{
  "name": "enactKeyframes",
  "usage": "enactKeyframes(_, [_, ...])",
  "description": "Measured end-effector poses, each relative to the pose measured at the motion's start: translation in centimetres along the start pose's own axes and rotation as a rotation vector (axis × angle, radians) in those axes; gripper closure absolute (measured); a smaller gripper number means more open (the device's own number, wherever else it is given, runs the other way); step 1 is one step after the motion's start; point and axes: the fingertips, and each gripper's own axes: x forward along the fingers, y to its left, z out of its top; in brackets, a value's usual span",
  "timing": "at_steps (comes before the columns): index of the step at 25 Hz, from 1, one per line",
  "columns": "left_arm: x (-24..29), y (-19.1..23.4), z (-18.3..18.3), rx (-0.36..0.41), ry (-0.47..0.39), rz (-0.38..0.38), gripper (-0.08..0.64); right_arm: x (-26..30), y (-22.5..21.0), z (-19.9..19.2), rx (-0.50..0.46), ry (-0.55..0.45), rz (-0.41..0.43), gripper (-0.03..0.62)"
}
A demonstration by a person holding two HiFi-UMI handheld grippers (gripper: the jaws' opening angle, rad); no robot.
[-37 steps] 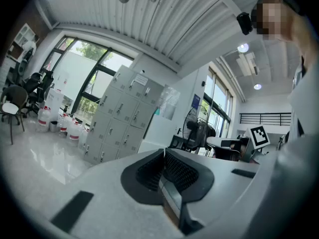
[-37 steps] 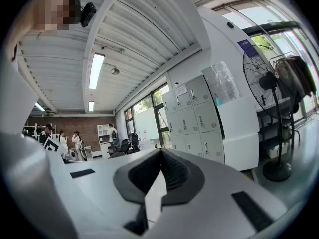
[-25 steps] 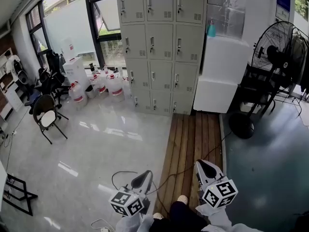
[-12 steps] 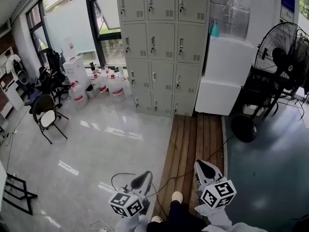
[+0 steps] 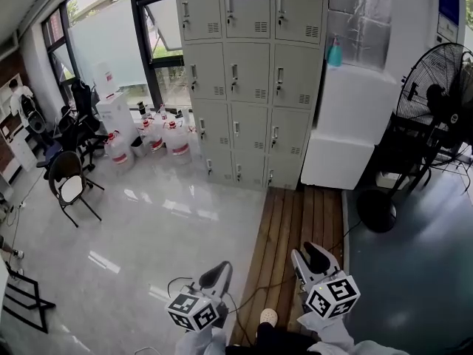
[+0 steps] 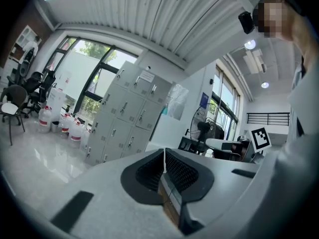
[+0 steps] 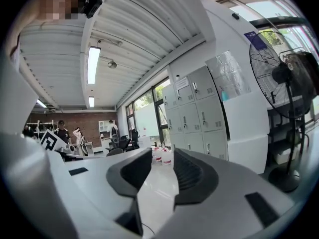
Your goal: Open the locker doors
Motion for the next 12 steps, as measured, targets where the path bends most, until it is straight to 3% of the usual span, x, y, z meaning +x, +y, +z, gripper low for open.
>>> enactKeyframes(12, [8.5, 2.1, 1.7, -0.011, -0.028, 0.028, 0.545, 5.6, -6.4, 1.4, 0.010, -0.016, 0.007, 0.469])
